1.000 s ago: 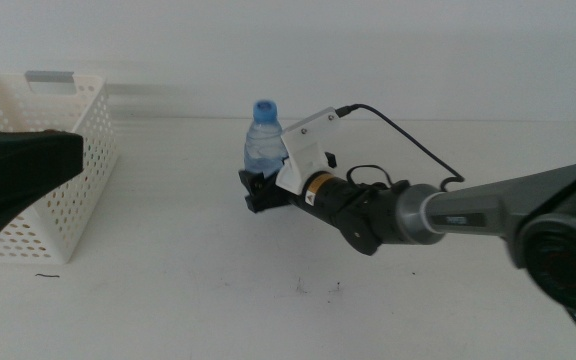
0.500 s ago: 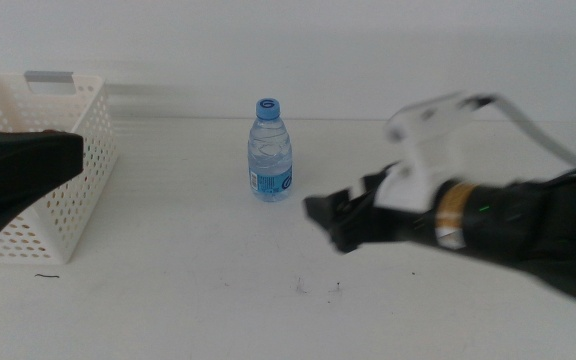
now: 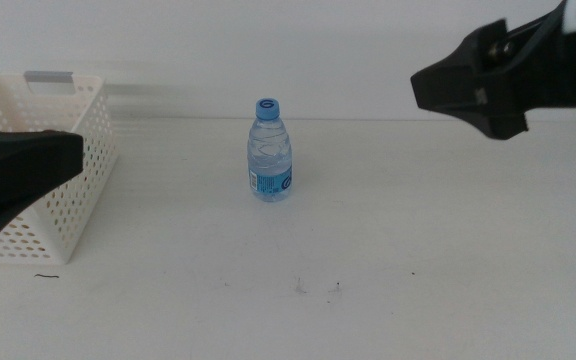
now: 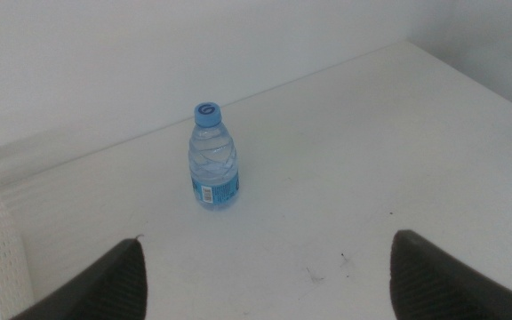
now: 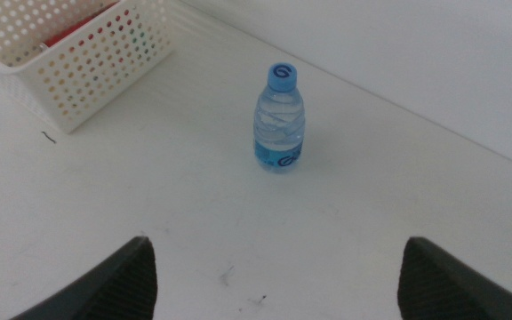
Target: Use arms to grab the bottles and put them into the dustbin to the left of the table.
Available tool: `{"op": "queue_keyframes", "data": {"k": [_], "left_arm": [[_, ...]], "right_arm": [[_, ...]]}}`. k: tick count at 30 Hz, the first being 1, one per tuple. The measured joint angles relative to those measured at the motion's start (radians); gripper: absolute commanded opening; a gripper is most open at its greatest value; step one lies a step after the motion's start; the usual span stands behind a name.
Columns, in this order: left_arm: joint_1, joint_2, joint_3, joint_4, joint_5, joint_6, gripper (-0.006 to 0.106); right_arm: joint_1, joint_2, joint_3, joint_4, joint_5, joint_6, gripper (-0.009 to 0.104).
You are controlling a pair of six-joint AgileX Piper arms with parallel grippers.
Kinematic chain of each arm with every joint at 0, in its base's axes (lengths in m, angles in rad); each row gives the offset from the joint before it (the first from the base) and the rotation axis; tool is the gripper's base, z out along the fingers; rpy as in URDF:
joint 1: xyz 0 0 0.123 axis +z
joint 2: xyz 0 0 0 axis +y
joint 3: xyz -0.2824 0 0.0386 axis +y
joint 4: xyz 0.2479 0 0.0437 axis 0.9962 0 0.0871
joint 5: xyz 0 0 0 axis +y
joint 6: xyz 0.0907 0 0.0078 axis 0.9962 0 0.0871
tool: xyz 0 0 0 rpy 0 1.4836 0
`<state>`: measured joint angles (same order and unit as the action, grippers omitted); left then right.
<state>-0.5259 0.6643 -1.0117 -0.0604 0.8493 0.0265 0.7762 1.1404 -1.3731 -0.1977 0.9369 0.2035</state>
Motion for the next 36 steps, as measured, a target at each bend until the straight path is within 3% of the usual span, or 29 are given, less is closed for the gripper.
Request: {"op": "queue_keyframes", "data": {"k": [8, 14, 31, 36], "left_arm": [[0.0, 0.0, 0.0, 0.0, 0.0, 0.0, 0.094], [0.0, 0.0, 0.0, 0.0, 0.0, 0.0, 0.094], [0.0, 0.0, -0.014, 0.112, -0.004, 0.0, 0.094], [0.0, 0.049, 0.029, 0.106, -0.246, 0.064, 0.094]], "right_arm": [[0.0, 0.006, -0.016, 0.079, 0.019, -0.011, 0.091], [0.0, 0.006, -0.016, 0.103, -0.011, -0.011, 0.091], [0.0, 0.006, -0.016, 0.104, -0.015, -0.013, 0.091], [0.0, 0.006, -0.016, 0.104, -0.015, -0.013, 0.091]]}}
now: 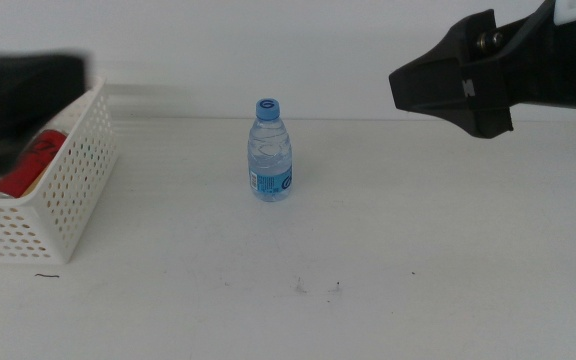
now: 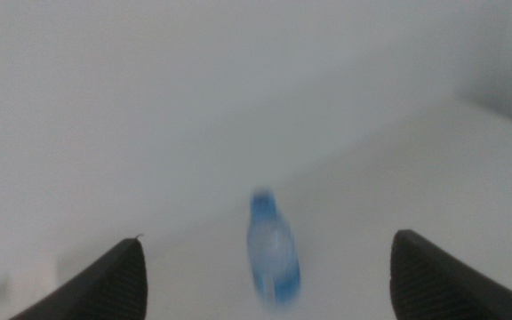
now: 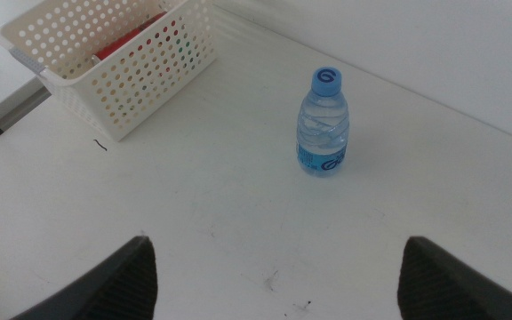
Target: Use arms to grab the bottles and put them into the dustbin to the left of the table.
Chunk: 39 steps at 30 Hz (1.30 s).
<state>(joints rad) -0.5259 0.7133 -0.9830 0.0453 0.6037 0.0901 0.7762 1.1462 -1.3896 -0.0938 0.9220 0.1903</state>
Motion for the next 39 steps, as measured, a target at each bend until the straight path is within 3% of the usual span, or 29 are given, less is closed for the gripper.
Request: {"op": "queue_keyframes", "data": {"k": [5, 9, 17, 23, 30, 39], "left_arm": [[-0.014, 0.124, 0.223, -0.1, -0.497, 0.114, 0.094], [-0.035, 0.266, 0.443, -0.143, -0.842, 0.099, 0.094], [-0.035, 0.523, 0.565, -0.158, -1.14, 0.054, 0.094], [-0.035, 0.684, 0.567, -0.143, -1.327, 0.06, 0.094], [0.019, 1.011, 0.509, -0.08, -1.625, -0.077, 0.094], [0.092, 1.255, 0.269, 0.072, -1.645, -0.163, 0.094]], "right_arm": [[0.0, 0.0, 0.0, 0.0, 0.0, 0.0, 0.091], [0.0, 0.0, 0.0, 0.0, 0.0, 0.0, 0.091], [0.0, 0.0, 0.0, 0.0, 0.0, 0.0, 0.091], [0.0, 0.0, 0.0, 0.0, 0.0, 0.0, 0.091], [0.0, 0.0, 0.0, 0.0, 0.0, 0.0, 0.091], [0.0, 0.0, 0.0, 0.0, 0.0, 0.0, 0.091]]}}
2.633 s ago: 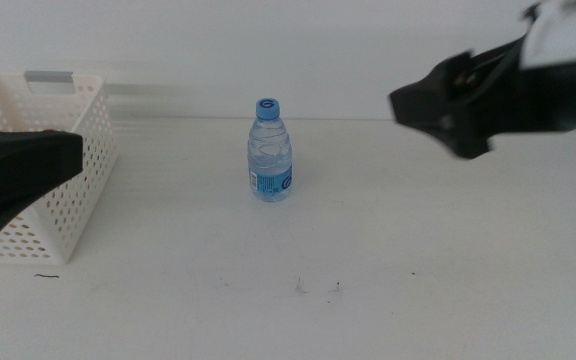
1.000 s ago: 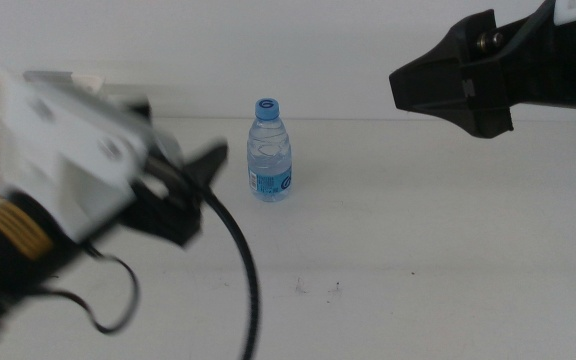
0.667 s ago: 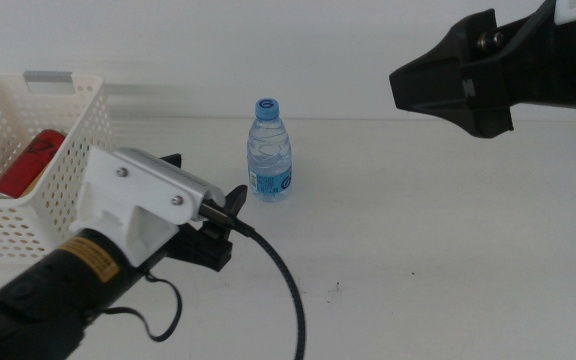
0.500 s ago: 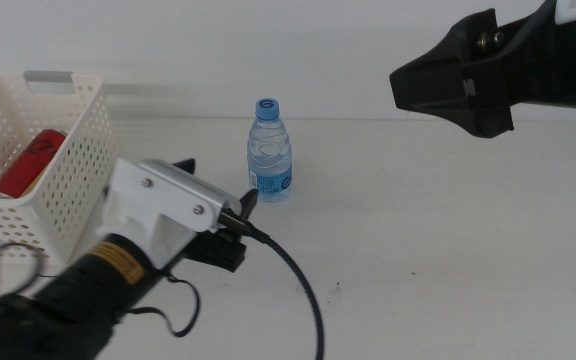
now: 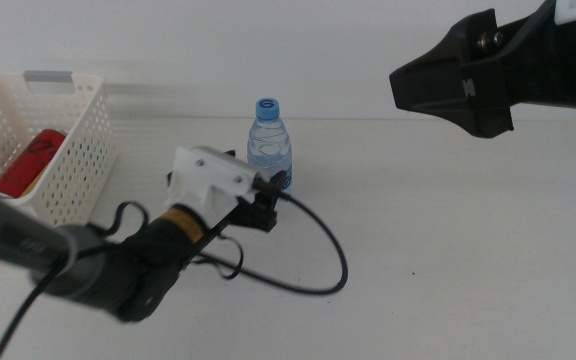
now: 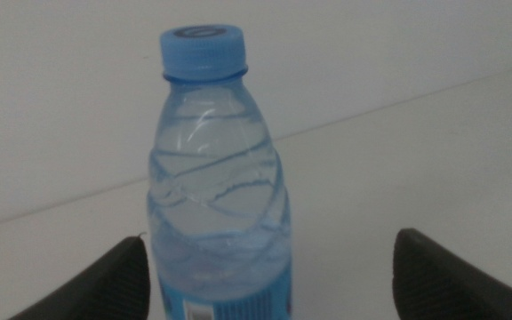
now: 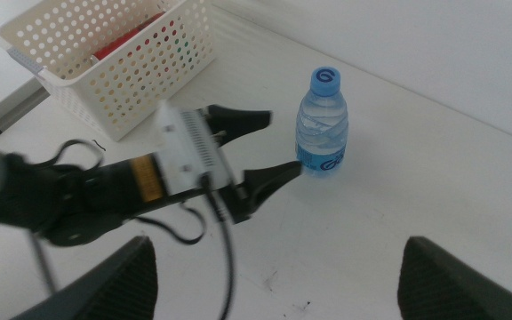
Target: Use arms to grab the bottles and put them into the dustbin to the left of the table.
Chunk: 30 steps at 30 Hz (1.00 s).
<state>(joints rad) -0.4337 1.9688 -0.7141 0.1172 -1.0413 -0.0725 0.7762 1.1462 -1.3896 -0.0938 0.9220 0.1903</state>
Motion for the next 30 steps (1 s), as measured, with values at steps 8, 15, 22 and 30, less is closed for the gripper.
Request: {"op": "queue_keyframes", "data": {"k": [8, 15, 22, 30], "left_arm": [[0.005, 0.149, -0.188, -0.006, 0.071, -0.004, 0.094], [0.012, 0.247, -0.301, -0.032, 0.087, -0.007, 0.094], [0.015, 0.331, -0.414, -0.034, 0.1, -0.017, 0.093], [0.015, 0.365, -0.451, -0.029, 0.098, -0.047, 0.029]], "right_arm": [[0.0, 0.0, 0.0, 0.0, 0.0, 0.0, 0.091], [0.0, 0.0, 0.0, 0.0, 0.0, 0.0, 0.091], [0.0, 0.0, 0.0, 0.0, 0.0, 0.0, 0.091], [0.0, 0.0, 0.0, 0.0, 0.0, 0.0, 0.091]]}}
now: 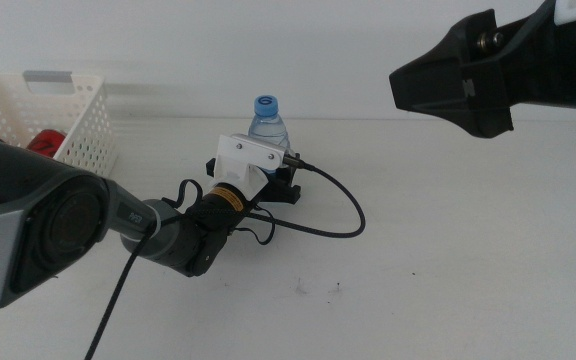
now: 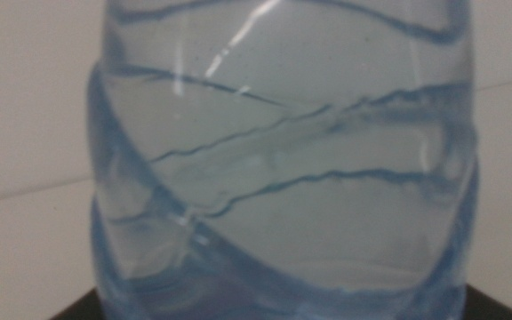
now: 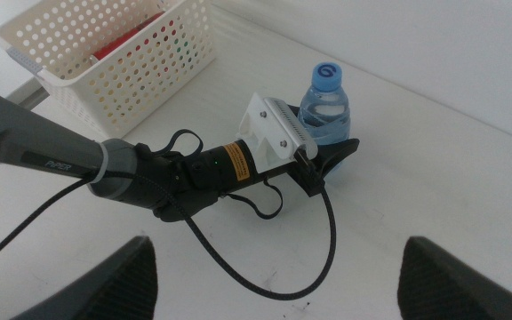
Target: Use arms to grab the bottles and put them into the dustbin to the left of the table.
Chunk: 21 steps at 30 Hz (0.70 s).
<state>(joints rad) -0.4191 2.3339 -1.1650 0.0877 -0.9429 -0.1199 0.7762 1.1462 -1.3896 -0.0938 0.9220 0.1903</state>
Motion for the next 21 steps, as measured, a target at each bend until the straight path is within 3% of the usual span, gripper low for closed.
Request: {"op": "queue_keyframes", "data": {"k": [3, 7, 15, 17, 21], "left_arm": [[0.0, -0.053, 0.055, 0.006, 0.033, -0.048, -0.002], [0.0, -0.258, 0.196, 0.01, 0.249, -0.095, -0.002], [0.005, -0.792, 0.204, 0.099, 1.037, -0.094, -0.002], [0.04, -0.868, 0.146, 0.027, 1.19, -0.019, -0.002], [0.261, -0.92, -0.07, -0.245, 1.589, 0.375, -0.002]], "right_arm": [[0.0, 0.0, 0.0, 0.0, 0.0, 0.0, 0.091], [0.0, 0.0, 0.0, 0.0, 0.0, 0.0, 0.091], [0.0, 0.0, 0.0, 0.0, 0.0, 0.0, 0.091], [0.0, 0.0, 0.0, 0.0, 0.0, 0.0, 0.091], [0.0, 0.0, 0.0, 0.0, 0.0, 0.0, 0.091]]}}
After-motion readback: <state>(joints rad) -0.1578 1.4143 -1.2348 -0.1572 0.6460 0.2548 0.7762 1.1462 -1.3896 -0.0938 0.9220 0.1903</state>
